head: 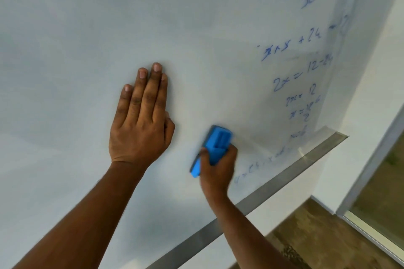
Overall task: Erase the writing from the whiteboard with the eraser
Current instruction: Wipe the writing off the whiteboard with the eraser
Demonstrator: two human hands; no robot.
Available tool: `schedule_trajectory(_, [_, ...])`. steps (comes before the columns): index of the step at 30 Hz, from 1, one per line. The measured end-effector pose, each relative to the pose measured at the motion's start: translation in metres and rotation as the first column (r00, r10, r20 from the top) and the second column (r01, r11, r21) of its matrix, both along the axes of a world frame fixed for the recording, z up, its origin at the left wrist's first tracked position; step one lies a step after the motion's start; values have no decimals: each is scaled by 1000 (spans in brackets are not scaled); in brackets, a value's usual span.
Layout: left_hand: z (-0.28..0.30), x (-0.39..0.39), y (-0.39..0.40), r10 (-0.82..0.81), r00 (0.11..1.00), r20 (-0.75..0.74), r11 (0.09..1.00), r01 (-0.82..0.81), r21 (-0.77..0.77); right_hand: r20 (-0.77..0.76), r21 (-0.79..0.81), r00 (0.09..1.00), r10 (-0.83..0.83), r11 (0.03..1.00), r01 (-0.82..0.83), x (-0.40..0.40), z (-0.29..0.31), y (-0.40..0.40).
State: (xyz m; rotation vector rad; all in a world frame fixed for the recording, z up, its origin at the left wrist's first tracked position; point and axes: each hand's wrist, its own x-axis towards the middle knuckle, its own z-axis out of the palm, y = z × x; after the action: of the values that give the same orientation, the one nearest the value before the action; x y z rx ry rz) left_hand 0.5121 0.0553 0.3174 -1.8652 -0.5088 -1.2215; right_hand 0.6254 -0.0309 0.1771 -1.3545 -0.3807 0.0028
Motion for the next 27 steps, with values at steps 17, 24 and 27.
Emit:
schedule_trajectory(17, [-2, -1, 1, -17, 1000, -13, 999, 17, -33, -674, -81, 724, -151, 988, 130, 57, -92, 3])
schedule_trajectory(24, [1, -1, -4, 0, 1000, -6, 1000, -1, -21, -109, -137, 994, -27, 990, 12, -3, -20, 3])
schedule_trajectory(27, [1, -5, -3, -6, 1000, -30, 999, 4, -46, 520, -268, 850, 82, 961, 70, -34, 16, 8])
